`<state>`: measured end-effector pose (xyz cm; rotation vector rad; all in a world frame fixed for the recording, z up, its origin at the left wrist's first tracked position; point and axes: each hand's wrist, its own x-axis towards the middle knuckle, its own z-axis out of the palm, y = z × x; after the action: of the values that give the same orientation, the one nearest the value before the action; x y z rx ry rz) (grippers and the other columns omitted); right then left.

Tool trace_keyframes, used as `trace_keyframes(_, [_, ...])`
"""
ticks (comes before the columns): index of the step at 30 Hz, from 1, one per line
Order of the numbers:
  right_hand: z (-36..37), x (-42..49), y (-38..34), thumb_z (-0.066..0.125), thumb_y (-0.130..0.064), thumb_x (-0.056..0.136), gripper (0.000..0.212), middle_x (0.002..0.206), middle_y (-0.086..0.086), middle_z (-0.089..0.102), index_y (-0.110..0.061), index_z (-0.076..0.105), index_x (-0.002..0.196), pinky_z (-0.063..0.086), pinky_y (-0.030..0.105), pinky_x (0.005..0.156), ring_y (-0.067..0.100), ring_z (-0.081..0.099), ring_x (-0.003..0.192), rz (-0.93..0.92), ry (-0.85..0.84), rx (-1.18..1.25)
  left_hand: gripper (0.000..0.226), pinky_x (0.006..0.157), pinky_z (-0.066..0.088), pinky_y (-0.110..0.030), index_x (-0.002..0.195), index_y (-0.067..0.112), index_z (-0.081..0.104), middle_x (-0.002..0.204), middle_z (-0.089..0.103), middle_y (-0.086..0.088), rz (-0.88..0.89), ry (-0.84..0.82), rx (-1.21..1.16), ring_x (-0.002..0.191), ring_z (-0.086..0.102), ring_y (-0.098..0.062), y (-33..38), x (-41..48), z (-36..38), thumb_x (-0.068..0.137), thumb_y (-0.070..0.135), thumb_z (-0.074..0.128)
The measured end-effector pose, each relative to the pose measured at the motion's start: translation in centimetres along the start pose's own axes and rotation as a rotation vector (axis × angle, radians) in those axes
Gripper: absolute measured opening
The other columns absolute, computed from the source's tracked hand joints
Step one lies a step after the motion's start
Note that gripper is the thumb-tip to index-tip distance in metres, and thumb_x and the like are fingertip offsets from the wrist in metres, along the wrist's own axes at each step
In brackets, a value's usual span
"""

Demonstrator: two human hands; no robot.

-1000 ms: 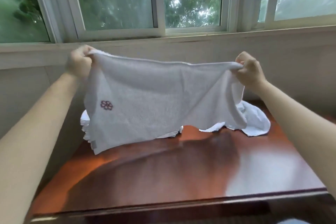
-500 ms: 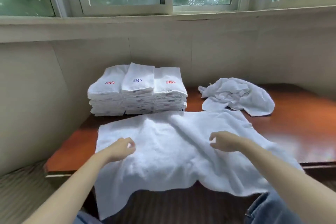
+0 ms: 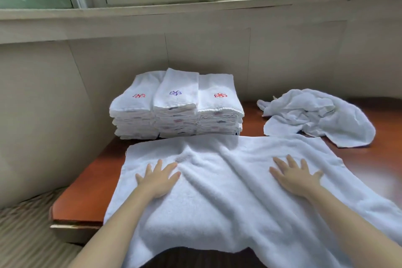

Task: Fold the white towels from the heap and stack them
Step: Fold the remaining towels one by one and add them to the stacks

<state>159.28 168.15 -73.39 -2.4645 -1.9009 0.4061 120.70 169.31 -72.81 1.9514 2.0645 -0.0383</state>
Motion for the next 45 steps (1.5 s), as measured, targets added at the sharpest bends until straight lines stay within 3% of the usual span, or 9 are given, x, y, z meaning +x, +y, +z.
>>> trace_keyframes(6, [-0.7, 1.8, -1.8, 0.023, -0.054, 0.095, 0.038, 0.141, 0.003, 0.034, -0.037, 0.038, 0.126, 0.023, 0.057, 0.103, 0.033, 0.032, 0.129, 0.045, 0.128, 0.022, 0.063, 0.114, -0.006, -0.053, 0.148, 0.045, -0.012, 0.159, 0.015, 0.008, 0.007, 0.112, -0.200, 0.148, -0.003, -0.018, -1.9, 2.5, -0.6, 0.095, 0.063, 0.017])
trace_keyframes(11, [-2.0, 1.6, -5.1, 0.025, -0.047, 0.099, 0.044, 0.125, 0.006, 0.053, -0.025, 0.057, 0.119, 0.035, 0.039, 0.094, 0.028, 0.050, 0.116, 0.086, 0.243, -0.149, 0.055, 0.116, -0.014, -0.040, 0.151, 0.037, 0.011, 0.160, 0.008, 0.012, -0.021, 0.069, -0.334, 0.147, -0.006, -0.008, -2.9, 2.7, -1.1, 0.099, 0.054, 0.006])
trace_keyframes(16, [-2.9, 1.6, -5.9, 0.044, -0.023, 0.092, 0.032, 0.127, 0.004, 0.052, -0.022, 0.056, 0.121, 0.039, 0.036, 0.097, 0.027, 0.047, 0.120, 0.167, 0.160, -0.206, 0.054, 0.115, -0.002, -0.056, 0.153, 0.032, 0.008, 0.160, 0.002, 0.012, -0.116, 0.023, -0.103, 0.148, -0.001, -0.014, -3.5, 2.1, -2.0, 0.102, 0.037, 0.025])
trace_keyframes(20, [-2.0, 2.8, -6.6, 0.044, -0.020, 0.092, 0.040, 0.137, 0.009, 0.036, -0.020, 0.037, 0.132, 0.031, 0.047, 0.104, 0.032, 0.033, 0.130, -0.098, 0.297, -0.283, 0.071, 0.109, 0.002, -0.066, 0.152, 0.031, 0.011, 0.160, 0.012, 0.001, -0.203, -0.005, -0.053, 0.146, 0.009, -0.027, -1.3, 2.0, -3.1, 0.088, 0.008, 0.031])
trace_keyframes(24, [-1.5, 5.8, -7.0, 0.041, -0.024, 0.098, 0.043, 0.157, 0.006, 0.018, -0.020, 0.032, 0.140, 0.008, 0.052, 0.115, 0.026, 0.006, 0.147, -0.348, 0.291, -0.134, 0.060, 0.112, 0.025, -0.046, 0.140, 0.022, 0.037, 0.142, 0.040, -0.005, -0.036, 0.169, 0.025, 0.131, 0.036, -0.026, 1.6, 2.9, -2.2, 0.085, -0.001, 0.040])
trace_keyframes(29, [-0.4, 7.7, -7.4, 0.027, -0.018, 0.102, 0.034, 0.134, 0.005, 0.051, -0.016, 0.037, 0.134, 0.009, 0.049, 0.115, 0.022, 0.038, 0.132, -0.339, 0.254, 0.109, 0.040, 0.091, 0.042, -0.029, 0.126, 0.016, 0.053, 0.130, 0.053, -0.001, 0.184, 0.278, -0.289, 0.115, 0.052, -0.020, 5.5, 5.0, -1.8, 0.094, -0.001, 0.037])
trace_keyframes(33, [-0.9, 8.4, -7.5, 0.036, -0.015, 0.099, 0.032, 0.123, 0.005, 0.057, -0.016, 0.046, 0.130, 0.041, 0.039, 0.091, 0.026, 0.051, 0.110, -0.362, 0.339, 0.111, 0.055, 0.077, 0.045, -0.036, 0.144, 0.018, 0.032, 0.124, 0.056, -0.005, 0.171, 0.328, -0.168, 0.104, 0.055, -0.028, 8.5, 6.5, -0.9, 0.093, -0.003, 0.028])
trace_keyframes(38, [-1.5, 8.9, -7.1, 0.048, -0.010, 0.094, 0.043, 0.119, 0.004, 0.048, -0.021, 0.043, 0.135, 0.046, 0.032, 0.072, 0.023, 0.056, 0.096, -0.333, 0.274, 0.138, 0.046, 0.065, 0.038, -0.034, 0.148, 0.016, 0.018, 0.108, 0.062, -0.011, 0.089, 0.256, -0.093, 0.091, 0.056, -0.029, 10.0, 7.6, -0.8, 0.104, 0.023, 0.027])
trace_keyframes(45, [-3.7, 7.9, -7.8, 0.045, -0.010, 0.088, 0.041, 0.122, 0.001, 0.055, -0.021, 0.051, 0.126, 0.048, 0.036, 0.089, 0.023, 0.053, 0.110, -0.329, 0.033, -0.021, 0.020, 0.065, 0.042, -0.034, 0.114, 0.014, 0.048, 0.108, 0.057, -0.005, 0.094, 0.321, 0.000, 0.091, 0.055, -0.026, 9.5, 7.1, -1.4, 0.098, 0.015, 0.037])
